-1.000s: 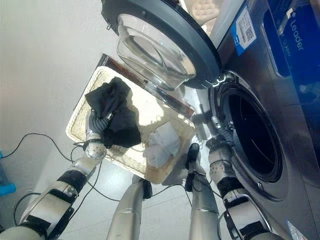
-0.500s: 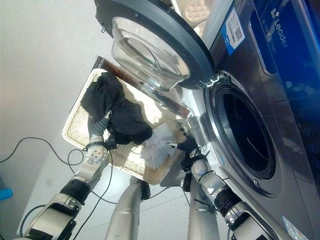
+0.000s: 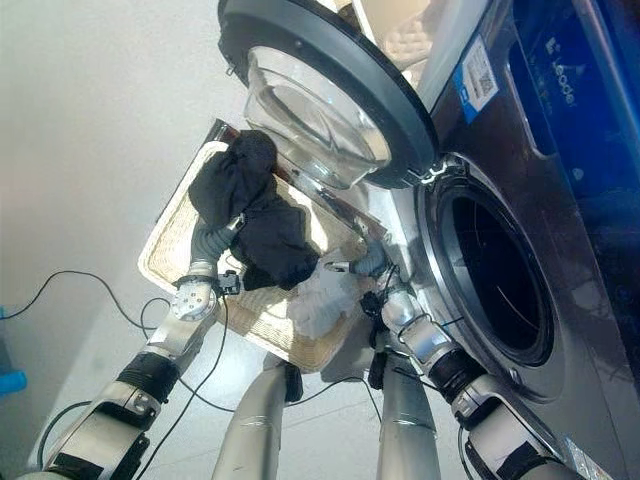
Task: Put the clothes into the washing machine.
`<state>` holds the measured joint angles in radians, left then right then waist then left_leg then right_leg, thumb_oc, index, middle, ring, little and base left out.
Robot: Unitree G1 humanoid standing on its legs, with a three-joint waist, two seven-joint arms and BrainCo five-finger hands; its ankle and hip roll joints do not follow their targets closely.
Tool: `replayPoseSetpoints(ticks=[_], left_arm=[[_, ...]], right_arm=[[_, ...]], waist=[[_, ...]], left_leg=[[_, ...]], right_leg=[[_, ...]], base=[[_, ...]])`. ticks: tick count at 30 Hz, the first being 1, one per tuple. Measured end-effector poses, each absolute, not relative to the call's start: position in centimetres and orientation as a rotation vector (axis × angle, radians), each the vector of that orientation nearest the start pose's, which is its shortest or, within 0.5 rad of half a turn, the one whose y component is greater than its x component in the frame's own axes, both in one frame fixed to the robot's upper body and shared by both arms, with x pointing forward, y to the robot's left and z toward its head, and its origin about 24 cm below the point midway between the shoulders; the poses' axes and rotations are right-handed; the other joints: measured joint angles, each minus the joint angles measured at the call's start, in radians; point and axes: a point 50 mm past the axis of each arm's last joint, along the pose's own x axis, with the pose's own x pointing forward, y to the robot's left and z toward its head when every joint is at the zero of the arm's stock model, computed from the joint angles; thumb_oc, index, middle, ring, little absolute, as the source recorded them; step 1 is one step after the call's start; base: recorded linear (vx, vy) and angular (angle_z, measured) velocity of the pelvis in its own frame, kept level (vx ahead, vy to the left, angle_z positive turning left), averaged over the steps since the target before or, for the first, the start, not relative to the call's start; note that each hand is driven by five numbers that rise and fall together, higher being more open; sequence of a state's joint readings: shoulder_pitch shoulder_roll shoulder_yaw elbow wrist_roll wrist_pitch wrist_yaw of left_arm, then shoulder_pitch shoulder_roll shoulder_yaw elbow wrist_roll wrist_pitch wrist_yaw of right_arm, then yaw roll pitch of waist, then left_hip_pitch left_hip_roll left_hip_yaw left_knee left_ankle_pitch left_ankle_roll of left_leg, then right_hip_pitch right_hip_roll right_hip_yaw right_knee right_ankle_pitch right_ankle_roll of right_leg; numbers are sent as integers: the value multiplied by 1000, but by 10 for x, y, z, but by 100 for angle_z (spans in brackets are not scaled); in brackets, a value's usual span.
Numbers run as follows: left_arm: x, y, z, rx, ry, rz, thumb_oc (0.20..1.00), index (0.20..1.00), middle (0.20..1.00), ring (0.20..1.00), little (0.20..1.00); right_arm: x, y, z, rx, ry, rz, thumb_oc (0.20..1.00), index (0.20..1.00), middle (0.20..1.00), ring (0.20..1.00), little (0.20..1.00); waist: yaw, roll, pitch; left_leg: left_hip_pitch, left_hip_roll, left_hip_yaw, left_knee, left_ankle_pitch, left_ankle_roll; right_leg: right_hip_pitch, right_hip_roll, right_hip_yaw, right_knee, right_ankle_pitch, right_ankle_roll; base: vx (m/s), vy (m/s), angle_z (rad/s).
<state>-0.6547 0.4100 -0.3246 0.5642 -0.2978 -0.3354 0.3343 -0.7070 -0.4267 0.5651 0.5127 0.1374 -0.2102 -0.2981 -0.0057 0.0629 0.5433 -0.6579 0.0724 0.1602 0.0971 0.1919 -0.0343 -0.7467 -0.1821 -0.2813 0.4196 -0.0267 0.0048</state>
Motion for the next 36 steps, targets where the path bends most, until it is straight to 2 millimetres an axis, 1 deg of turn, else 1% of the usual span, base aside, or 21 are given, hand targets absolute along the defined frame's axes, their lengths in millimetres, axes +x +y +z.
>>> replayPoseSetpoints(ticks=[3, 5, 10, 13, 15, 16, 18, 21, 23, 24, 31, 36], left_arm=[[361, 165, 133, 184, -343, 26, 200, 200, 200, 200, 200], [361, 163, 132, 169, -333, 2, 200, 200, 200, 200, 200], [361, 159, 133, 121, -322, -54, 200, 200, 200, 200, 200], [359, 149, 141, 72, -347, -128, 200, 200, 200, 200, 200], [358, 141, 146, 54, -367, -169, 200, 200, 200, 200, 200], [357, 137, 150, 21, -377, -200, 200, 200, 200, 200, 200], [356, 134, 153, -13, -385, -234, 200, 200, 200, 200, 200], [355, 130, 155, -25, -391, -264, 200, 200, 200, 200, 200], [353, 126, 157, -20, -395, -290, 200, 200, 200, 200, 200], [353, 121, 157, -16, -394, -314, 200, 200, 200, 200, 200], [355, 108, 158, -66, -365, -356, 200, 200, 200, 200, 200], [356, 94, 159, -173, -321, -422, 200, 200, 200, 200, 200]], right_arm=[[362, -113, 134, -491, -335, 218, 1000, 1000, 1000, 1000, 1000], [363, -112, 134, -500, -319, 236, 1000, 1000, 1000, 1000, 1000], [370, -108, 119, -467, -172, 318, 1000, 1000, 1000, 1000, 1000], [372, -107, 104, -457, -72, 368, 1000, 1000, 1000, 1000, 1000], [372, -108, 100, -454, -43, 382, 1000, 1000, 1000, 1000, 1000], [372, -105, 99, -431, -25, 410, 1000, 1000, 1000, 1000, 1000], [373, -100, 99, -409, -14, 439, 1000, 1000, 1000, 1000, 1000], [374, -94, 101, -381, -4, 467, 1000, 1000, 1000, 1000, 1000], [374, -92, 103, -360, 1, 485, 1000, 1000, 1000, 1000, 1000], [374, -90, 103, -349, 4, 495, 1000, 1000, 1000, 1000, 1000], [376, -88, 107, -348, 5, 494, 1000, 1000, 1000, 1000, 1000], [379, -85, 114, -348, -20, 457, 1000, 1000, 1000, 1000, 1000]], waist=[[11, 0, 0], [19, 0, 0], [25, 0, 0], [35, 0, 0], [51, 1, 0], [54, 1, 0], [54, 1, 0], [54, 1, 0], [58, 1, 0], [65, 2, 0], [70, 2, 0], [71, 2, 0]], left_leg=[[-1, -2, -2, 1, 0, 0], [-1, -3, -2, 1, 0, 0], [-2, -9, -10, 1, 3, 4], [-2, -14, -19, 3, 4, 5], [-1, -14, -23, 4, 6, 3], [-1, -16, -29, 4, 9, 3], [0, -22, -38, 6, 9, 2], [1, -25, -50, 8, 9, -2], [1, -25, -54, 9, 11, -4], [1, -24, -54, 11, 11, -5], [0, -24, -56, 18, 9, -7], [-2, -25, -58, 19, 11, -5]], right_leg=[[0, -2, -2, 3, -1, -1], [0, -3, -2, 4, -2, -3], [3, -12, -8, 10, -7, -5], [7, -15, -15, 14, -11, -3], [9, -15, -16, 16, -12, -4], [10, -19, -22, 25, -17, -4], [10, -30, -29, 45, -29, -5], [9, -34, -31, 60, -38, -6], [9, -36, -33, 67, -42, -7], [8, -35, -34, 72, -45, -7], [7, -38, -34, 83, -52, -9], [7, -38, -37, 83, -50, -12]], base=[[1, -10, 4], [0, -16, 2], [-3, -20, 6], [-2, -33, 6], [-7, -29, 8], [-6, -19, 13], [-1, -20, 16], [1, -26, 11], [-7, -19, 5], [0, 0, 0], [0, 0, 0], [0, 0, 0]])
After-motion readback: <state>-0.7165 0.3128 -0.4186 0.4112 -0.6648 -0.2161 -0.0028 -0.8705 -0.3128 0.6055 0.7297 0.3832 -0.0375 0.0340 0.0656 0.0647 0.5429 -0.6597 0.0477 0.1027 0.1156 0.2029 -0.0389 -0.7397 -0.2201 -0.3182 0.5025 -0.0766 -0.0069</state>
